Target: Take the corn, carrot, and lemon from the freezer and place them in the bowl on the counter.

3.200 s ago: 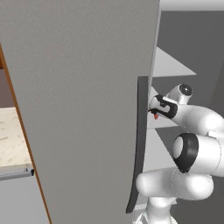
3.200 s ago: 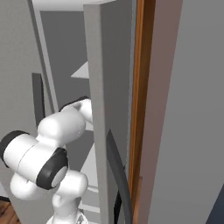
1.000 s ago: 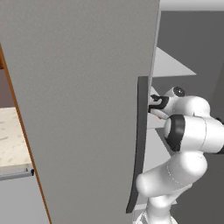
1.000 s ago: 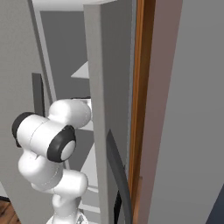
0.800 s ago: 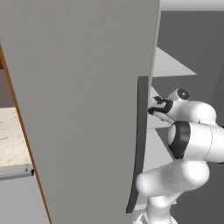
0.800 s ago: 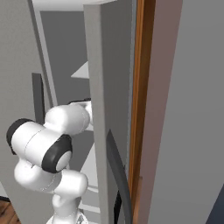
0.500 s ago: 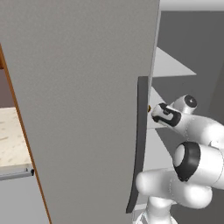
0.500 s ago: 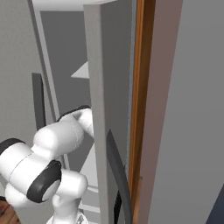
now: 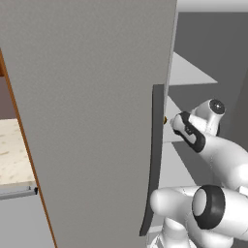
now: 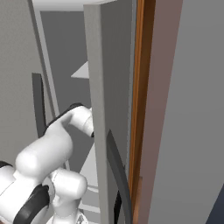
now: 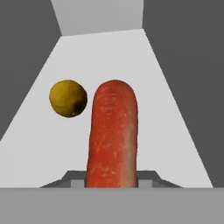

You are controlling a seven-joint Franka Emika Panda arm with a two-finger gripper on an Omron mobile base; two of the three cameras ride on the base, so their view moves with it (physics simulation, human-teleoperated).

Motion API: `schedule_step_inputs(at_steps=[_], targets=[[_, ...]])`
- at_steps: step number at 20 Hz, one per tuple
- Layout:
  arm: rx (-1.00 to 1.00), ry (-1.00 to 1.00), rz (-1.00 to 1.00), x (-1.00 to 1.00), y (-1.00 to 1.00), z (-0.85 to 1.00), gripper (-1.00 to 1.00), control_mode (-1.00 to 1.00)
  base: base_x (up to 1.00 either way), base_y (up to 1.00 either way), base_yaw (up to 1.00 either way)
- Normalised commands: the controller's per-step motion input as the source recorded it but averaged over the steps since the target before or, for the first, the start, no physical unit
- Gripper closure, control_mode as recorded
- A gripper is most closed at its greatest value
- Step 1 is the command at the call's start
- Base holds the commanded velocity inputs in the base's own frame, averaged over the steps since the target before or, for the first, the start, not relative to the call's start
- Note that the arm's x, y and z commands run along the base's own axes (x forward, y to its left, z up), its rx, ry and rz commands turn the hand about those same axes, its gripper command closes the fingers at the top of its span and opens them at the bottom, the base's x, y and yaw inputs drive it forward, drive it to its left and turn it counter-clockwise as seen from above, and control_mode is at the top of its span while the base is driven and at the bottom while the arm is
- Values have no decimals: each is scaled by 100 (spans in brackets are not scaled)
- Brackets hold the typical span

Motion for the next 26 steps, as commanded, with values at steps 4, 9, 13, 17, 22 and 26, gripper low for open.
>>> schedule_step_inputs(at_steps=[4,9,13,17,22,26], targets=[[0,1,0,-31,0,60,100,-100,0,0,0],[0,1,0,-43,2,40,100,-100,0,0,0],[0,4,0,-41,8,46,100,-100,0,0,0],[0,2,0,-31,16,37,100,-100,0,0,0],[0,0,0,-33,19,33,100,-100,0,0,0],[-1,0,0,-56,23,23,100,-100,0,0,0]])
